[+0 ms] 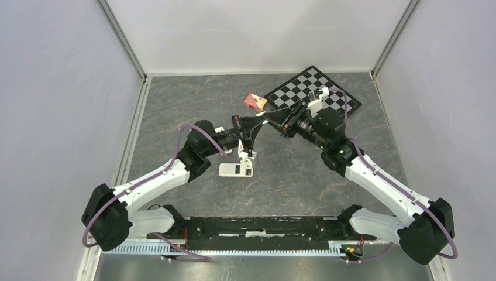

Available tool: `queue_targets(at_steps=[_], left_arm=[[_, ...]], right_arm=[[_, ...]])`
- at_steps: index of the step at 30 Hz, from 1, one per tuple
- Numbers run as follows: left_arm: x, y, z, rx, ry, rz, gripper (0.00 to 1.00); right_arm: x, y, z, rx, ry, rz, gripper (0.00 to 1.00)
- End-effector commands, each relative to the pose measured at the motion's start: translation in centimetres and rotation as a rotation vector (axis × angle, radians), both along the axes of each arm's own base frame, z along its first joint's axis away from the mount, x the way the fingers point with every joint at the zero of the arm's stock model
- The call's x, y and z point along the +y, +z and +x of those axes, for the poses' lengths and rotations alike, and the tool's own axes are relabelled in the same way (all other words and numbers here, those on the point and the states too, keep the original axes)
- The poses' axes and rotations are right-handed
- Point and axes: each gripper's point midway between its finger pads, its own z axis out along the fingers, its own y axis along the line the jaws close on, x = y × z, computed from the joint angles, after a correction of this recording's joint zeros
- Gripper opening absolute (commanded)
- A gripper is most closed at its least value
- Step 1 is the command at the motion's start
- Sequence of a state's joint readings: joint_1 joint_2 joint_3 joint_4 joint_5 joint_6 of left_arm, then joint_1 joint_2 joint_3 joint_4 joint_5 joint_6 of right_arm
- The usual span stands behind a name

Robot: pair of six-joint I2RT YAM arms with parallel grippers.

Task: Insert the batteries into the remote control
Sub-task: Adjust the battery cover.

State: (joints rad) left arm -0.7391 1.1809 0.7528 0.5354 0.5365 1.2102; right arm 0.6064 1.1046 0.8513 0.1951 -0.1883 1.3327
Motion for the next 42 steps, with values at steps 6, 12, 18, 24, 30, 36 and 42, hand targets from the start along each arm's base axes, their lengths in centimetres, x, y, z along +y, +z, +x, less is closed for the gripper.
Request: queue_targets(at_steps=[6, 12, 18, 24, 30, 36, 42], left_arm=[[0.2, 1.3, -0.9, -0.111, 0.008, 0.017, 0.09], [0.5, 1.0, -1.0, -0.108, 0.019, 0.014, 0.11], [0.5, 0.6, -0.5, -0.086, 0.037, 0.016, 0.02], [0.4, 0.4, -0.2, -0.089, 0.042, 0.023, 0.02], [0.4, 0.3, -0.2, -0.090, 0.044, 0.029, 0.05], [0.2, 0.2, -0.2, -0.091, 0.038, 0.035, 0.09], [0.3, 0.1, -0.2, -0.085, 0.042, 0.034, 0.14]], right_arm=[[-1.2, 2.7, -0.1, -0.040, -0.047, 0.112, 0.20], [-1.2, 2.4, -0.4, -0.024, -0.036, 0.161, 0.29], [-1.9, 2.4, -1.3, -0.043, -0.034, 0.225, 0.38], [-1.5, 2.2, -2.1, -0.033, 0.023, 0.243, 0.42], [-0.8, 2.2, -2.1, -0.021, 0.061, 0.244, 0.29], [-0.4, 1.7, -2.1, 0.000, 0.079, 0.244, 0.29], [-0.2, 1.7, -2.1, -0.003, 0.093, 0.258, 0.11]])
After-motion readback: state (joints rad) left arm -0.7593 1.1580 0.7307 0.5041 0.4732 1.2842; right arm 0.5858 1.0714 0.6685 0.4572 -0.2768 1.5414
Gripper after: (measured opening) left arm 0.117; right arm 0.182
